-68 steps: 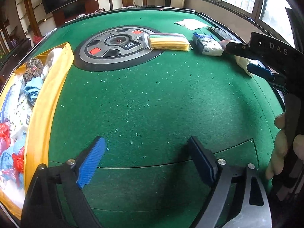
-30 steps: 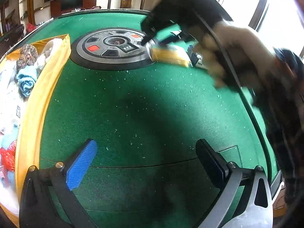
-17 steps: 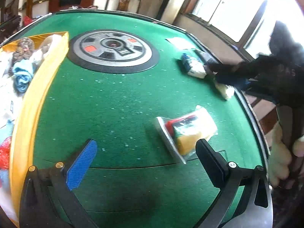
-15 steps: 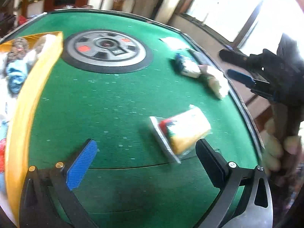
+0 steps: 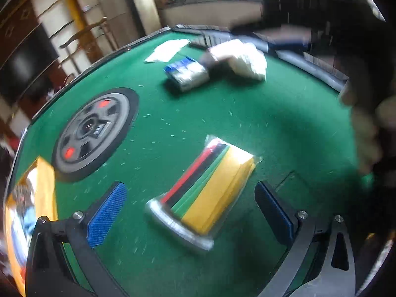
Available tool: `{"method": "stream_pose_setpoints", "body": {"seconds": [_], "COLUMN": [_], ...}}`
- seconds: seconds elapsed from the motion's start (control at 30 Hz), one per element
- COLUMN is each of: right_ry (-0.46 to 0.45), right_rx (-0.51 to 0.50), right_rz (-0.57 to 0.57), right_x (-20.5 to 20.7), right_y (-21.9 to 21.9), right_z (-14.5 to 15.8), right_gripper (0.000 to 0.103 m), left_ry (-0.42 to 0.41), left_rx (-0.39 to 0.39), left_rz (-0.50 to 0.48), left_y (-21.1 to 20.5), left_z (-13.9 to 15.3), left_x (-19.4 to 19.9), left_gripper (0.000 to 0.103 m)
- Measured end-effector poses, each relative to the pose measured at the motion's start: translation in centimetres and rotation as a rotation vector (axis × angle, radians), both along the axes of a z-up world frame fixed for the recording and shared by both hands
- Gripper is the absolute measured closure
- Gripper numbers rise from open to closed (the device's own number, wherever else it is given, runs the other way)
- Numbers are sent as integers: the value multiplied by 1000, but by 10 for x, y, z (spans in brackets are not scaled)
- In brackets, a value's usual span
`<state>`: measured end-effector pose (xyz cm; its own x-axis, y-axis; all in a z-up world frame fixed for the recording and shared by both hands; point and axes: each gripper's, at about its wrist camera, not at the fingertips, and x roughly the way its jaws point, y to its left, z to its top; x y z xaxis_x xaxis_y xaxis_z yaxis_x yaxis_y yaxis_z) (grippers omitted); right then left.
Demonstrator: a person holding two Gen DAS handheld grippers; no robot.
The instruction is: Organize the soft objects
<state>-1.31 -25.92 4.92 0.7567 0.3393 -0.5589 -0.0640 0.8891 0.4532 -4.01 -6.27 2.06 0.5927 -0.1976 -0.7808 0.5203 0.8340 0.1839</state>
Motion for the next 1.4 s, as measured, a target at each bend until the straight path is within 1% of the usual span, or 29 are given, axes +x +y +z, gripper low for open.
{"method": "stream_pose_setpoints", "body": {"seconds": [0.03, 0.1, 0.13, 0.17, 0.2, 0.23, 0.3, 0.4, 0.47, 0.53, 0.63, 0.77, 0.87, 0.93, 0.97, 1.0, 1.03, 1.07, 1.1, 1.13, 1.23, 1.4], "right_ry": [-2, 0, 0, -2, -8, -13, -17, 12, 41, 59, 71, 154, 197, 221, 232, 238, 254, 252, 249, 249, 238, 206], "right_rx": [3, 16, 26, 41, 62, 83, 135, 191, 196, 159, 90, -14, -84, -130, -153, -167, -177, -189, -181, -168, -138, -115], "right_rz": [-7, -25, -35, -50, -70, -88, -141, -187, -191, -178, -148, -132, -122, -129, -128, -125, -112, -118, -118, -115, -104, -42], "right_x": [-1, -4, -5, -6, -8, -9, -11, -8, -5, -2, 3, 26, 40, 48, 51, 52, 53, 51, 47, 43, 23, -14], "right_y": [0, -7, -9, -15, -23, -30, -48, -63, -63, -57, -44, -31, -18, -13, -11, -10, -9, -10, -12, -14, -21, -17], "right_z": [-1, -1, 1, 0, 0, 1, -1, -8, -14, -16, -15, -22, -27, -30, -32, -34, -36, -36, -34, -32, -24, -14], "right_gripper": [30, 30, 30, 30, 30, 30, 30, 30, 30, 30, 30, 30, 30, 31, 33, 45, 61, 64, 73, 79, 79, 79], "left_ry": [5, -2, 20, 87, 145, 176, 175, 188, 189, 181, 148, 124, 95, 93, 90, 84, 76, 66, 55, 48, 30, -20], "left_rx": [31, 6, -6, -45, -104, -140, -135, -200, -237, -275, -308, -361, -371, -393, -409, -424, -434, -447, -461, -469, -480, -441], "left_rz": [-11, -2, 39, 59, 67, 64, 59, 67, 74, 81, 90, 117, 150, 179, 200, 224, 247, 274, 306, 329, 412, 565], "left_y": [-7, -8, -6, -2, 3, 7, 7, 17, 22, 28, 38, 65, 88, 105, 117, 129, 139, 152, 166, 175, 212, 263], "left_z": [-9, -12, -13, -14, -14, -13, -7, 0, 4, 8, 19, 36, 44, 48, 49, 51, 52, 53, 55, 54, 51, 49], "left_x": [7, 14, 19, 24, 24, 23, 14, -1, -8, -15, -28, -45, -58, -64, -67, -70, -72, -76, -80, -80, -89, -104], "left_gripper": [0, 0, 9, 28, 41, 61, 61, 61, 61, 61, 61, 61, 61, 61, 61, 61, 61, 61, 61, 61, 61, 61]}}
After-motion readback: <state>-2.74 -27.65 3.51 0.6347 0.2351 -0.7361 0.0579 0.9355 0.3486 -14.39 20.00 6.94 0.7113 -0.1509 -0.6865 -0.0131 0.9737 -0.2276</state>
